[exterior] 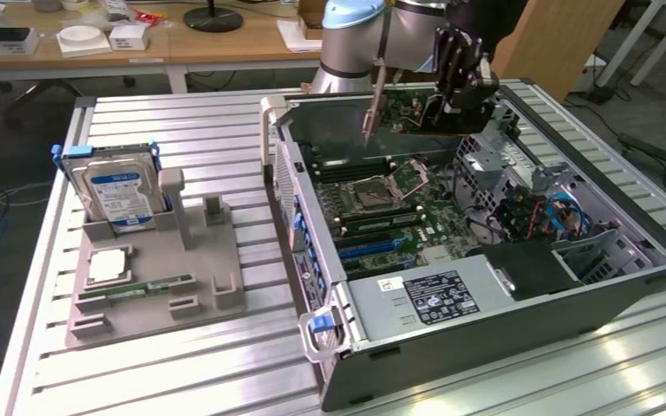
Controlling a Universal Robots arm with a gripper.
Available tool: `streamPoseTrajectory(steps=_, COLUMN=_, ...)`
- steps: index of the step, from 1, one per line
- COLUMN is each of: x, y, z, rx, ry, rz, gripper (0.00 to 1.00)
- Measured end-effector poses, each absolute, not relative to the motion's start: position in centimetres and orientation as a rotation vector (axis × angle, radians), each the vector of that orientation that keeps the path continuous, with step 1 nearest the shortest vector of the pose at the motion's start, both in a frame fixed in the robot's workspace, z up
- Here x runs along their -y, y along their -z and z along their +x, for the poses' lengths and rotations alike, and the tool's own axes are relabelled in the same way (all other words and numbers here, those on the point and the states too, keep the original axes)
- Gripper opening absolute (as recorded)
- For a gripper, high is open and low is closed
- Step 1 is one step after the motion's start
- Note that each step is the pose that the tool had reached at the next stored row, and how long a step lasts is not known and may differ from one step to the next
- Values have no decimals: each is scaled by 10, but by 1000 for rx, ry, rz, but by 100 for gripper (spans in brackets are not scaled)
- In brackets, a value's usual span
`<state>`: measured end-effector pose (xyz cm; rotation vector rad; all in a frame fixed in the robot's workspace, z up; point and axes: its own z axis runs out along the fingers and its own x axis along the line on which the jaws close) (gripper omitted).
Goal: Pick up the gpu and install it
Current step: 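Insert the gpu into the slot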
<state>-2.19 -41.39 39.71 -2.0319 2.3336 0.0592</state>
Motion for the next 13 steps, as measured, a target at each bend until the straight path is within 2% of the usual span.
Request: streamPoseTrajectory(steps=13, x=415, y=-393, z=-22, rx=-2184, ry=-39, rz=-2172, gripper=27)
